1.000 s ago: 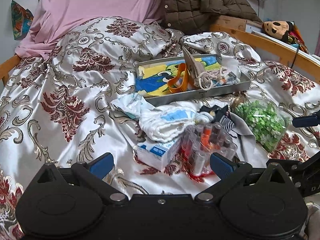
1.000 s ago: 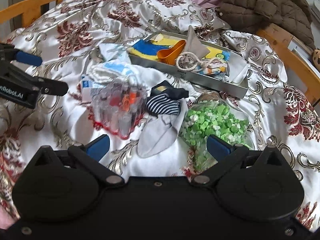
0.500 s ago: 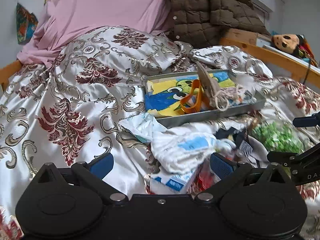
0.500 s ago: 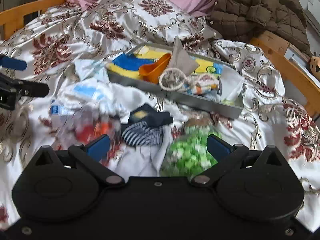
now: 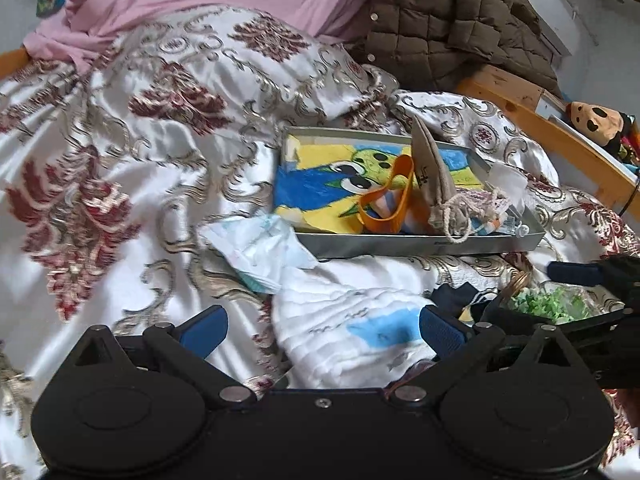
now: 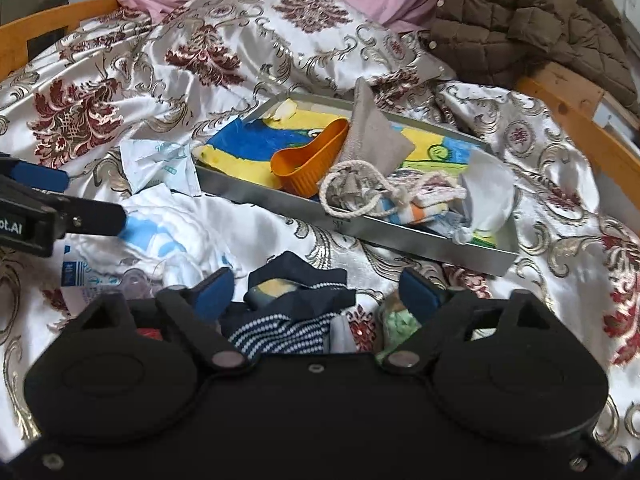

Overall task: Organize soft objects
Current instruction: 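Grasp the white blue-print towel with the left tool while the right tool grasps the navy striped sock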

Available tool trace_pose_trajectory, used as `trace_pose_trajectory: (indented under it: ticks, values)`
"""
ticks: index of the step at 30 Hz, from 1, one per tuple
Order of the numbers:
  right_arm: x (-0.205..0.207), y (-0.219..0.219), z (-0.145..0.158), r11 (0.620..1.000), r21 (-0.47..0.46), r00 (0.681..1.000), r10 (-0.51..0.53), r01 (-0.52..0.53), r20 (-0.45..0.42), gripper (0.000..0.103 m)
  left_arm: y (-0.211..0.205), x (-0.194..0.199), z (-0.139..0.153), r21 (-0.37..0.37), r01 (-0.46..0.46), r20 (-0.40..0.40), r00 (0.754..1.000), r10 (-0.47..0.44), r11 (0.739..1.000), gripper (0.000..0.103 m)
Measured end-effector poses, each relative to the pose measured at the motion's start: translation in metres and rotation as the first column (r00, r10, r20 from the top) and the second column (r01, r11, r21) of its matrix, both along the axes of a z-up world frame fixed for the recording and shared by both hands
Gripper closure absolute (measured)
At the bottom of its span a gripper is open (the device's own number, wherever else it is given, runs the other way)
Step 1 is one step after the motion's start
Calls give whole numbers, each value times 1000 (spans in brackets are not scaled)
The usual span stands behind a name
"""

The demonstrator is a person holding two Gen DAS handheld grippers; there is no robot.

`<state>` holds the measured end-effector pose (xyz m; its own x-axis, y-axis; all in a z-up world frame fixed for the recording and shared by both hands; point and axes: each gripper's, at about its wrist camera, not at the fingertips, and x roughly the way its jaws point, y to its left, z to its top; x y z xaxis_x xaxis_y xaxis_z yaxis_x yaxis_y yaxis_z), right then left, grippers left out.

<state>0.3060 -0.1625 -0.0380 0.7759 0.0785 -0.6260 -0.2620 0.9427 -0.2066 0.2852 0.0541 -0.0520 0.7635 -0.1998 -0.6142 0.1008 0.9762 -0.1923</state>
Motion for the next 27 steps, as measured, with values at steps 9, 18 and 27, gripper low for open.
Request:
trace_pose_trajectory:
  ticks: [9,18,27]
  values:
    - [52,14,-28,999,3,995,33,-33,-96,43,-1,18,-10,-89,85,-47,995,-90,992,24]
    - [86,18,-58,999,36,982,7,0,-188,65,-1,24,-13,-111,126,-63,989,-134,986,60]
    - [91,16,-64,999,42,980,4,4,-199,100,1,24,-14,-129,133,-74,987,-143,983,91]
